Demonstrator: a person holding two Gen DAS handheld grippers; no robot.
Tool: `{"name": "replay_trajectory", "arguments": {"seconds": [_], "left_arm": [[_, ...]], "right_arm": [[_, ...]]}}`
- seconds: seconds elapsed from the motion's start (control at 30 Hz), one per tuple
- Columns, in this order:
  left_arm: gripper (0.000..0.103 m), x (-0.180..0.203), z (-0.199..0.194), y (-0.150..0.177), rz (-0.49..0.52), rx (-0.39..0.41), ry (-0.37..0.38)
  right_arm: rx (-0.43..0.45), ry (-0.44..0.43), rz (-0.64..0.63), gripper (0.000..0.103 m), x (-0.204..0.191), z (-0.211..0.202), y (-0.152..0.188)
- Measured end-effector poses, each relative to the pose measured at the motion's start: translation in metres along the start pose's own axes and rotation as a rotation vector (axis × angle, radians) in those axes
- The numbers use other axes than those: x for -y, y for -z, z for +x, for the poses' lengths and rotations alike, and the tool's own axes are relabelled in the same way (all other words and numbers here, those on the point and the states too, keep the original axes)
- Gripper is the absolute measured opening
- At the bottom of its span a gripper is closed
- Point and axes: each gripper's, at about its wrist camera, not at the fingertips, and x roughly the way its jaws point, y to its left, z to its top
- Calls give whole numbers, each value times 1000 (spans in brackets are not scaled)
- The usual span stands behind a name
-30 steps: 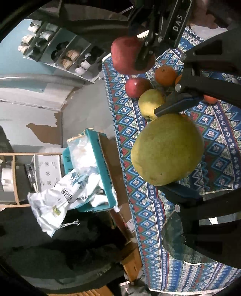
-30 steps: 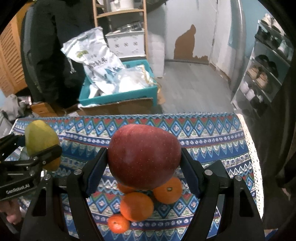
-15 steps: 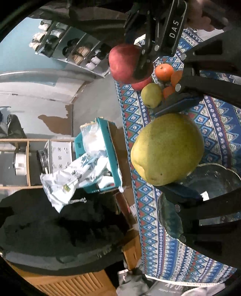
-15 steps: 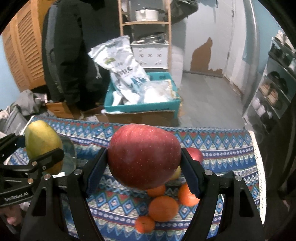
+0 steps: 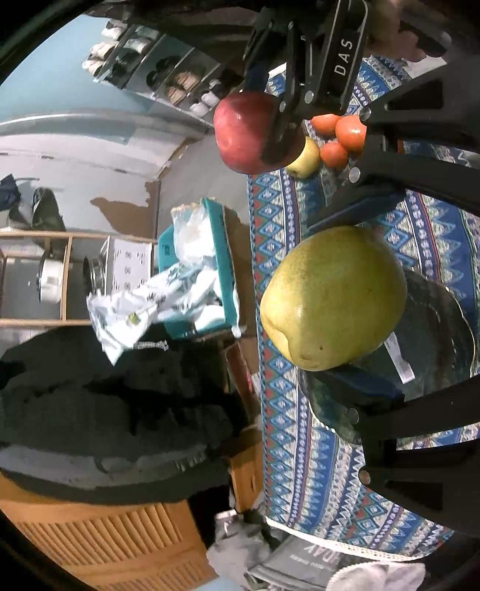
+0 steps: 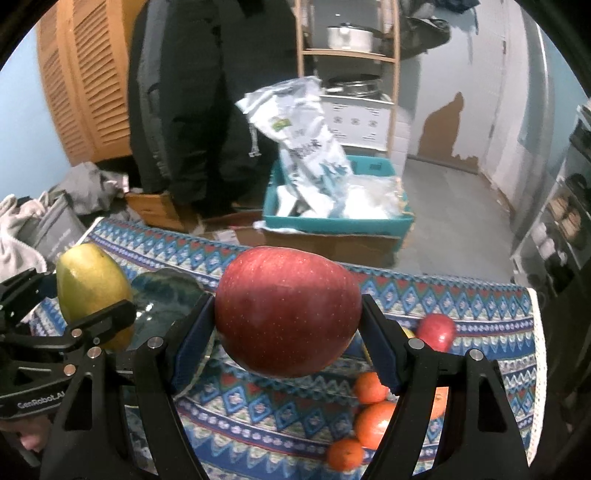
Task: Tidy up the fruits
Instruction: 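Carry the pear with the left tool and the apple with the right tool over the green bowl, then lower the pear and apple into the bowl and open both tools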
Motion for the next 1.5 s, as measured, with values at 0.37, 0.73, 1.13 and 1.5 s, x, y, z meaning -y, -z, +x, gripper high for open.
{"name": "replay_trajectory", "arguments": {"seconds": [0.37,0.73,1.13,1.5], "left_arm": [[71,-58,-8,18,-86,-1,-58],[71,-107,20,47,-155,-85,-99],[71,-131,72,85,-215,-249,-109],[71,-136,97,104,-242,-350,-117]], "right_arm": [[-21,-76,-70,77,-60,21,-13],[-108,-144,-122,77,-111,66,-12],[-290,-192,-128,77,-133,132,20],[-399,-193,-132,77,-131,160,44]]}}
